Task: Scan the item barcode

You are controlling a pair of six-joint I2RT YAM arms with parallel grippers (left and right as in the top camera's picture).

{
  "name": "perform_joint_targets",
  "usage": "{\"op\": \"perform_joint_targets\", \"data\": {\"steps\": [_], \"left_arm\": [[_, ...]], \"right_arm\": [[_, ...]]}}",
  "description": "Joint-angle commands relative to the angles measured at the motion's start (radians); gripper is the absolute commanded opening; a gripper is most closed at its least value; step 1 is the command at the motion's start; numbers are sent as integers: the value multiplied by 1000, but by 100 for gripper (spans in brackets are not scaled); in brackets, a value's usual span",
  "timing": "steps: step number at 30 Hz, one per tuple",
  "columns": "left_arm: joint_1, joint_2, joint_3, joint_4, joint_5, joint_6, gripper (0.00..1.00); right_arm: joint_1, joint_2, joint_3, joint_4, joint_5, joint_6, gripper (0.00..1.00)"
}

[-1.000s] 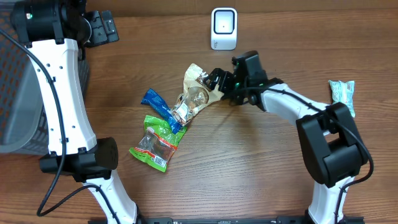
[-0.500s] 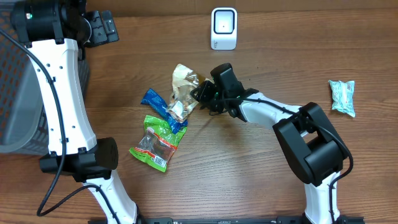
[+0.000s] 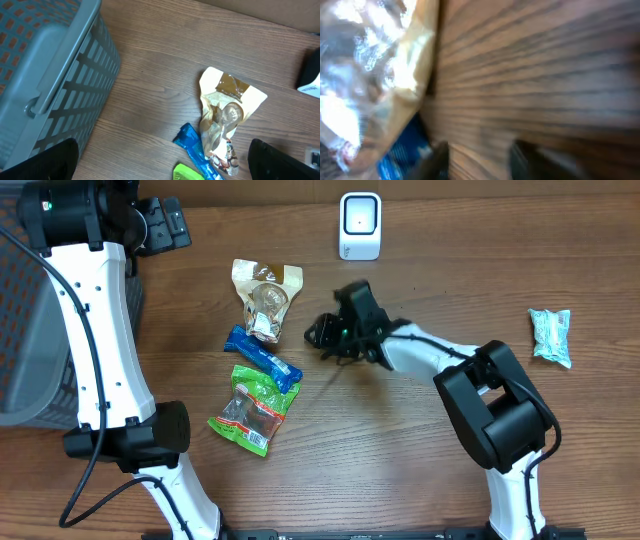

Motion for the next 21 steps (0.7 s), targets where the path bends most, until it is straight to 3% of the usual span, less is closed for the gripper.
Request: {"op": "perform_joint_targets", "data": {"steps": [1,3,5,12,15,18,21], "left_arm": [[-7,-26,10,2,-5,13,100],[-7,-26,10,2,-5,13,100],[-7,-26,10,2,-5,13,100],[-7,-26,10,2,-5,13,100],[-7,-26,10,2,-5,13,100],[-7,-26,10,2,-5,13,100],[-7,-26,10,2,-5,13,100]], "right_arm": [[0,-46,209,-169,50,-245,63],[4,-46,359,-302,129,-351,72],[5,-46,425,-305,171,-398,76],[58,44,431,-31,173,-427,76],[97,149,431,164,207,-426,80],[129,245,431,262,279,-426,81],[134,285,431,241,278,-426,81]]}}
